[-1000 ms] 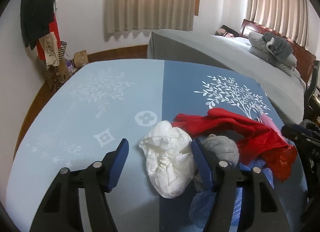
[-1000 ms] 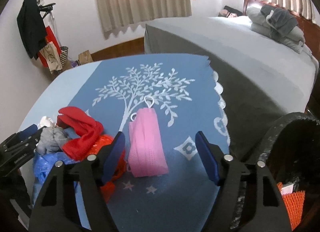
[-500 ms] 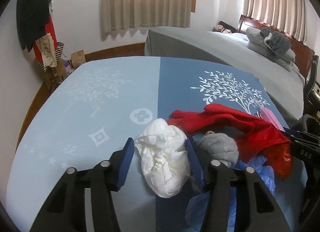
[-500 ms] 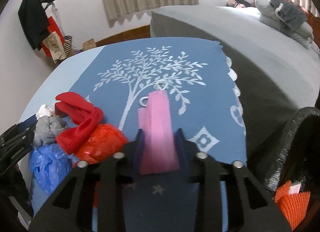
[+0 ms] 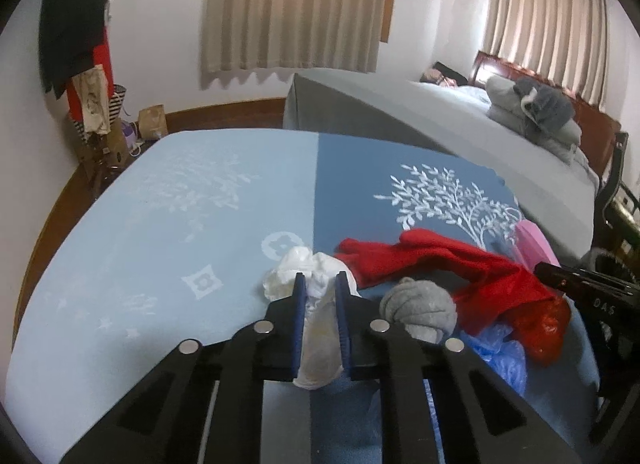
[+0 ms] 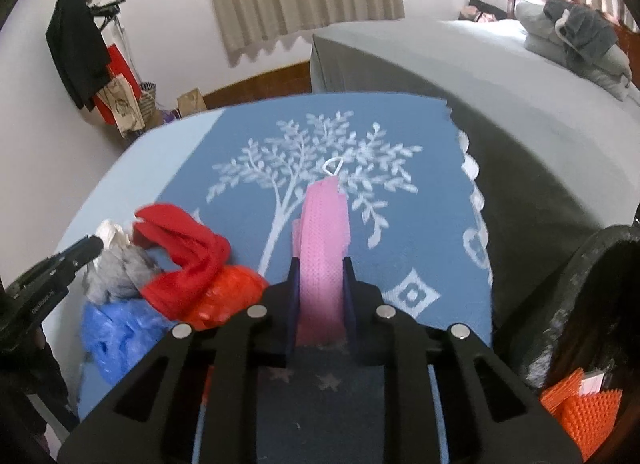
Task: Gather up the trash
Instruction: 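Lift the tissue and pink sponge and carry both over the black bin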
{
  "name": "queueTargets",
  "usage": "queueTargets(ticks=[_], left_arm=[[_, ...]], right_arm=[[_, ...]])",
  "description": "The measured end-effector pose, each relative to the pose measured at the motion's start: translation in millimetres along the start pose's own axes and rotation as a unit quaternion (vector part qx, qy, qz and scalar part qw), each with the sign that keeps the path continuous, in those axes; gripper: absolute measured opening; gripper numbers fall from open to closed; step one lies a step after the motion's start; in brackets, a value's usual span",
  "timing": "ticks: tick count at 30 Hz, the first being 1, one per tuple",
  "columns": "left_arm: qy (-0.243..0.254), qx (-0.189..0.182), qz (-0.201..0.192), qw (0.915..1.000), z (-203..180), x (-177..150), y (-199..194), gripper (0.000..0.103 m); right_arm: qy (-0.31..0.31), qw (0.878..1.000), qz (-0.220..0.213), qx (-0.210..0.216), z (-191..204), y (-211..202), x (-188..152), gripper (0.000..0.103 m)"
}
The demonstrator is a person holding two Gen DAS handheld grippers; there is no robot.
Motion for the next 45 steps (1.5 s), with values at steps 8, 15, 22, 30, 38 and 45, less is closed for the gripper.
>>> queueTargets(ticks=[8,15,22,30,38,45], left_arm=[[0.002,0.001,0.006,1.0000,-3.3,-1.7,-2.3,0.012],[0.012,0.011,0.021,0.9997,-9.3,-11.2,5.6,0.042],[0.017,0.004,0.047,0.9987,-15.4,-16.0,19.7,0.050],[0.018,-0.007,0.024,0.9995,-13.8,-6.6,7.2,0.023],[0.011,-0.002,-0.029,0.9995,-8.1,25.3,-32.5,0.022],[0.008,-0.017,-0.044,0.9988,-19.6,39.8,-61.9,0.022]], right_arm=[[-0.003,1.000,-0.019,0.006,6.6,-14.7,11.1,0.018],[-0.002,1.000,-0.004,0.005,5.5,-8.3,0.9,0.019],[0.003,1.000,0.004,0.003,3.4,-3.6,-6.3,0.018],[0.002,1.000,-0.002,0.008,8.2,-8.7,-4.9,0.019],[-0.012,0.999,-0.029,0.018,24.9,-33.9,8.4,0.019],[-0.016,0.999,-0.047,0.022,33.0,-61.3,15.6,0.019]])
Point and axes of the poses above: each gripper's, at about its wrist camera, not at the fingertips, and y roughly the way its jaws point, z to its left, x to its top, the point moved 8 cm from there along y, roughly the way its jaws point, and after that the axes turned 14 degrees about x, right-handed, at the moved point
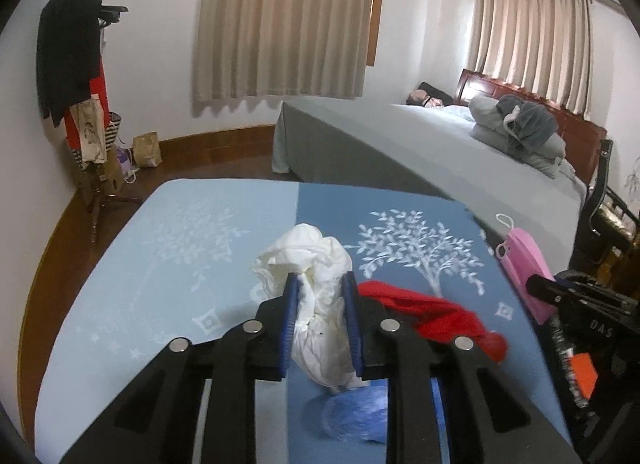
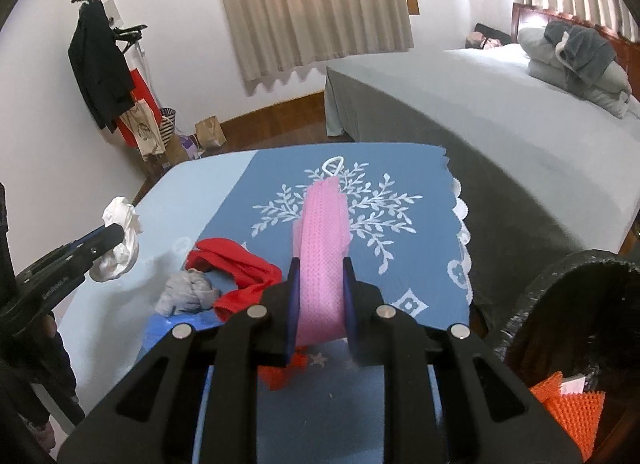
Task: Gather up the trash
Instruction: 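Lift the tissue and pink sponge and carry both over the black bin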
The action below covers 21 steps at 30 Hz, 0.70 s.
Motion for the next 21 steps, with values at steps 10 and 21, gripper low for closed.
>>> queueTargets(ticks=[10,21], left_arm=[[0.018,-0.035,-0.014,0.9991,-38.5,5.4,-35.1,0.023],[0.045,-0.084,-0.020,0.9953,-91.5,-5.3,-67.2,0.023]], right_arm=[[-0.009,1.000,-0.025,-0.008,5.9,-46.9,5.4,0.019],[-0.002,0.998,-0.045,-0.033,-6.9,-103.5,-12.5,0.019]])
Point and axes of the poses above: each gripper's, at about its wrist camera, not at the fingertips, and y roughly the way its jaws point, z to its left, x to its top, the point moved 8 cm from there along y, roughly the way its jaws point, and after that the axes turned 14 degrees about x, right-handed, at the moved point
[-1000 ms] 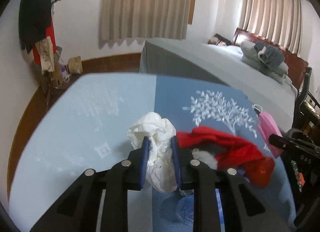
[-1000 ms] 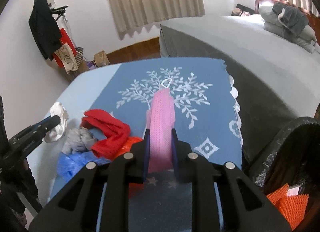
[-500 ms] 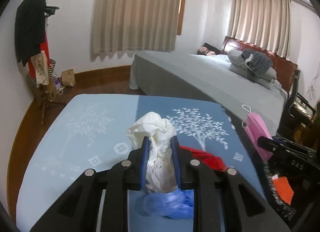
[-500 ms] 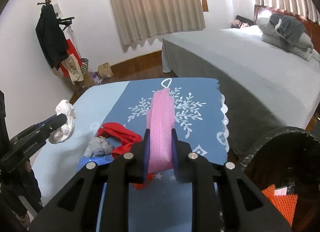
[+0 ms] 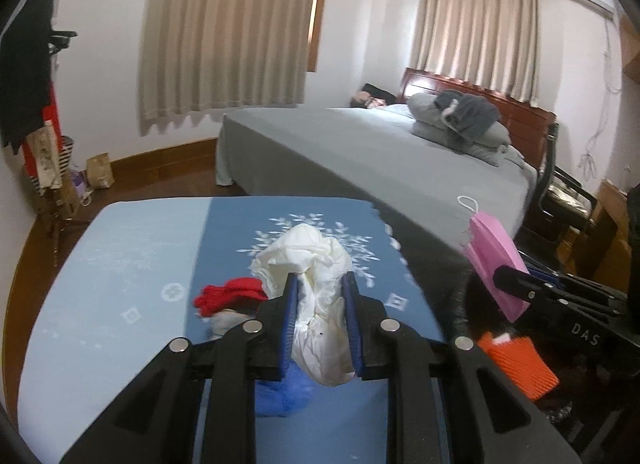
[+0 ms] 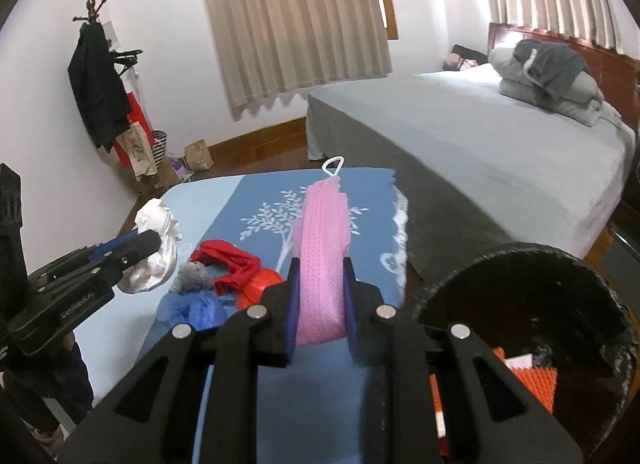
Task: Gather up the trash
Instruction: 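Lift the tissue and pink sponge and carry both over the black bin, then open both tools to drop the tissue and pink sponge into the bin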
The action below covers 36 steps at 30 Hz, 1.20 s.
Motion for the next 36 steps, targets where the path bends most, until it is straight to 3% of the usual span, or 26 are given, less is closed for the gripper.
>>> queueTargets(ticks=[18,36], left_arm=[[0.046,-0.080,-0.018,0.9956,-105.5,-2.3,-26.0,0.023],[0.092,-0.157,-0.015,0.9831,-210.6,-13.3,-26.9,0.023]], right_arm=[[0.043,0.996,-0.047,-0.069,-65.5,-86.5,-23.4,0.019],[0.077,0.985,-0.068,-0.140,-127.8,-144.4,-49.1,0.019]])
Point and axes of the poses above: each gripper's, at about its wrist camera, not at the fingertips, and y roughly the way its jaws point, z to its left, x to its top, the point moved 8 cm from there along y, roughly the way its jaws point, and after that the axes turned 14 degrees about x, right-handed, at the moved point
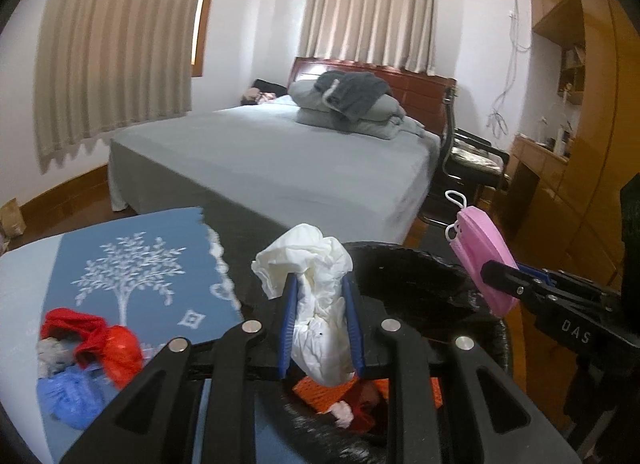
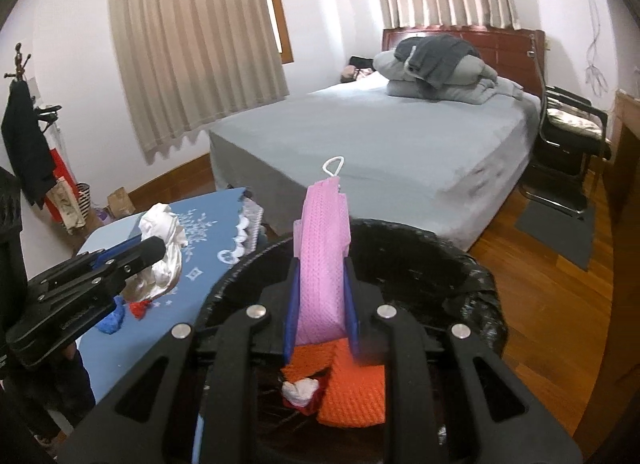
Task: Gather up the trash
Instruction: 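Open both tools to drop the tissue and pink sponge into the bin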
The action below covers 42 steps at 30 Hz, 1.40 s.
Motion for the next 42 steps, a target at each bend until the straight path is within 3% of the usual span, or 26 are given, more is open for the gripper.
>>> queueTargets(ticks=[11,13,15,16,18,20,24,25,31,42], left_arm=[[0.020,-0.034,0.025,0.9989,-41.0,-8.2,31.8,0.024],[0.025,-0.037,0.029,0.9986,-44.5,-8.9,37.2,0.031],[0.027,-0.041,0.032,0.9983,-48.0,-9.7,39.3,0.040],[0.028,-0.040,0.033,0.9983,-48.3,-9.5,39.6,0.047],[0.027,-0.033,0.030,0.9986,-44.6,-9.0,39.4,0.054],[0.025,-0.024,0.029,0.9990,-39.7,-7.9,39.5,0.061],[0.015,0.001,0.023,0.9996,-19.7,-6.0,36.3,0.082],[0.012,0.015,0.018,0.9997,-10.0,-5.3,33.4,0.088],[-0.006,0.061,0.003,0.9981,35.9,0.2,18.9,0.096],[-0.049,0.146,0.000,0.9881,134.6,-13.2,-9.7,0.097]], right_arm=[[0.022,0.999,0.008,-0.023,-45.9,-2.5,-10.6,0.022],[0.025,0.999,0.011,-0.027,-51.7,-0.9,-12.3,0.024],[0.029,0.999,0.012,-0.037,-58.2,-0.1,-13.7,0.039],[0.031,0.999,0.010,-0.042,-60.0,-0.2,-13.6,0.052],[0.032,0.998,0.003,-0.050,-65.2,-1.7,-13.4,0.062],[0.034,0.998,0.000,-0.057,-68.1,-3.2,-13.5,0.083],[0.032,0.997,-0.019,-0.063,-65.9,-8.7,-11.4,0.096],[0.032,0.997,-0.021,-0.062,-65.7,-8.8,-10.4,0.097],[0.027,0.998,-0.026,-0.046,-44.3,-2.0,-1.8,0.098],[-0.013,1.000,-0.003,0.024,43.1,48.1,7.3,0.098]])
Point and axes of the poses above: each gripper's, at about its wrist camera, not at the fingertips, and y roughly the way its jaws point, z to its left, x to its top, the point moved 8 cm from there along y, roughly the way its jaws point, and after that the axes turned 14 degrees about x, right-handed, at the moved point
